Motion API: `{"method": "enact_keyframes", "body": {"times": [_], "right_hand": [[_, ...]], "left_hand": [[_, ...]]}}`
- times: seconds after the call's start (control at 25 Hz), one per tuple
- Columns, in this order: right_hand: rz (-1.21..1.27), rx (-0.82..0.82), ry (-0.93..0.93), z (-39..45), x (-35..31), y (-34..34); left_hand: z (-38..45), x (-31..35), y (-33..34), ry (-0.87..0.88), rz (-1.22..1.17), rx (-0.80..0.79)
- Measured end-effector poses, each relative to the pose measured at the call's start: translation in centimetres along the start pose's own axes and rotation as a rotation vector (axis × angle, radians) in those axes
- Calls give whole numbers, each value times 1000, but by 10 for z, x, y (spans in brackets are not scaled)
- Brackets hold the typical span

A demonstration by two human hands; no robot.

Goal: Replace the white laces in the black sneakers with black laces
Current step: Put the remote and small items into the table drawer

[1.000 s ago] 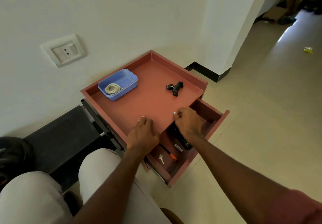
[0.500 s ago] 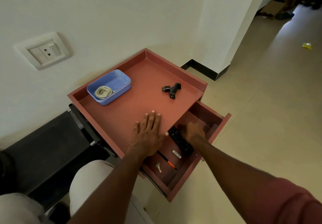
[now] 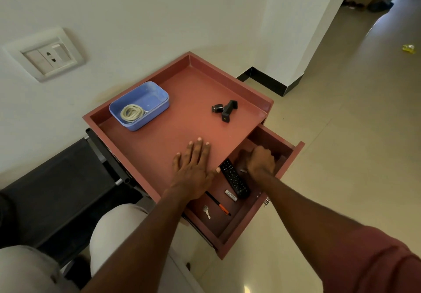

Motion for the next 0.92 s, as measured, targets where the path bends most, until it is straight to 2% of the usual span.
{"method": "enact_keyframes", "body": {"times": [0.12, 0.16, 0.24, 0.32, 0.52, 0.6, 0.72, 0.92], "right_hand": [[275, 266, -8, 0, -17, -32], [347, 352, -90, -1, -29, -43], [390, 417, -307, -2, -60, -60], [331, 355, -468, 7, -93, -66], [-2, 50, -525, 53, -126, -51], [-19, 43, -505, 57, -116, -44], [88, 100, -459, 45, -94, -44], [205, 162, -391, -1, -29, -50]], "left_hand": [[1, 0, 1, -5, 0, -16], [2, 0, 1, -7, -3, -25], [3, 0, 0, -10, -10, -31], [3, 0, 0, -11, -13, -49], [4, -1, -1, -16, -28, -64], [5, -2, -1, -13, -31, -71], [5, -3, 0, -18, -32, -67], [5, -1, -2, -33, -29, -75]]}}
Point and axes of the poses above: each hand's wrist, its own z-axis towards the middle knuckle, its own y-axis out of the palm, x = y × z, the point moved 2 cm from there along z, towards the middle knuckle, and after that the axes turned 3 degrees about -y, right-handed, at the moved point
